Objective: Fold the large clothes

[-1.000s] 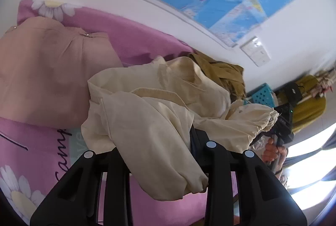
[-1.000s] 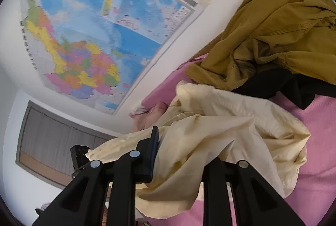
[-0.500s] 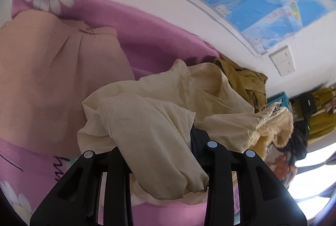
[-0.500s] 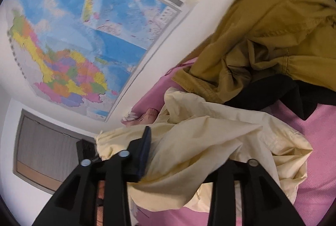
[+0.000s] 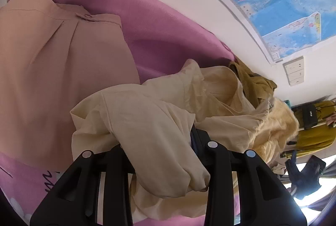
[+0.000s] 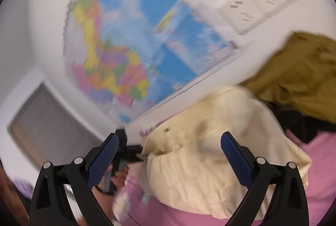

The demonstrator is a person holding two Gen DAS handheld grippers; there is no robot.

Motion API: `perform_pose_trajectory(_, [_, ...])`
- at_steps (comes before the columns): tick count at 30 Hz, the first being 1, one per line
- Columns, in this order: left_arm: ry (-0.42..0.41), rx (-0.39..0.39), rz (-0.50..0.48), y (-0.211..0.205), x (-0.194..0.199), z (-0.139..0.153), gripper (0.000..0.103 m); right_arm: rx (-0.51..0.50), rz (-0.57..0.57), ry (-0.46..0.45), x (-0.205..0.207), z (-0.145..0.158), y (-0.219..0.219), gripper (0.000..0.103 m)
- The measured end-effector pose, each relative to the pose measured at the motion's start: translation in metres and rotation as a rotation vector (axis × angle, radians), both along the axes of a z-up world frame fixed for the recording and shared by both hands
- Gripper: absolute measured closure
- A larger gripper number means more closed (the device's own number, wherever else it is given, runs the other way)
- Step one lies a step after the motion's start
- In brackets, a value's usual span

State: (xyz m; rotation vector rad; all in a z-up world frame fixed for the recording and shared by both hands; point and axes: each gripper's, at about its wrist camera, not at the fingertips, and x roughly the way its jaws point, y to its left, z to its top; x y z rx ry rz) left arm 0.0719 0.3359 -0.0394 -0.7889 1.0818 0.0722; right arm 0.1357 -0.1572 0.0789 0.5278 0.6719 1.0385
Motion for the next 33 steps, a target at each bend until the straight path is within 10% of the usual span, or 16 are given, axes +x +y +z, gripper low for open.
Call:
perform_pose_trajectory(7, [0.01, -0.022, -0.007, 0.0, 0.007, 0.004, 0.065, -0.685, -0.044, -0.213, 0.006, -0.056, 0.118, 0.011])
perform_pose_trajectory(9, [-0.037, -0.08, 0.008, 0.004, 0.001, 0.009, 0.057, -0.773, -0.079, -0.278, 0.011, -0.072, 0.129, 0.041])
perform_pose_trajectory(16, [-0.312, -0.216, 0.043, 0.007, -0.042, 0.05, 0.022, -0.646, -0.063, -0.145, 0.036, -0.072, 0.098, 0.078])
perform_pose_trajectory(20, [-0.513, -0.071, 0.06, -0.003, -0.079, 0.088, 0.005, -0.598, -0.064, -0.086, 0.042, -0.073, 0.088, 0.079])
perform_pose_trajectory(30, [-0.272, 0.199, -0.374, -0.101, -0.056, 0.043, 0.009, -0.481, -0.057, -0.176, 0.004, -0.019, 0.076, 0.089])
perform_pose_trajectory(32, [-0.251, 0.271, -0.375, -0.109, -0.048, 0.038, 0.028, -0.488, -0.054, -0.221, -0.007, -0.005, 0.076, 0.089])
perform_pose_trajectory(33, [-0.251, 0.296, -0.376, -0.111, -0.044, 0.039, 0.057, -0.491, -0.052, -0.234, -0.009, 0.001, 0.077, 0.089])
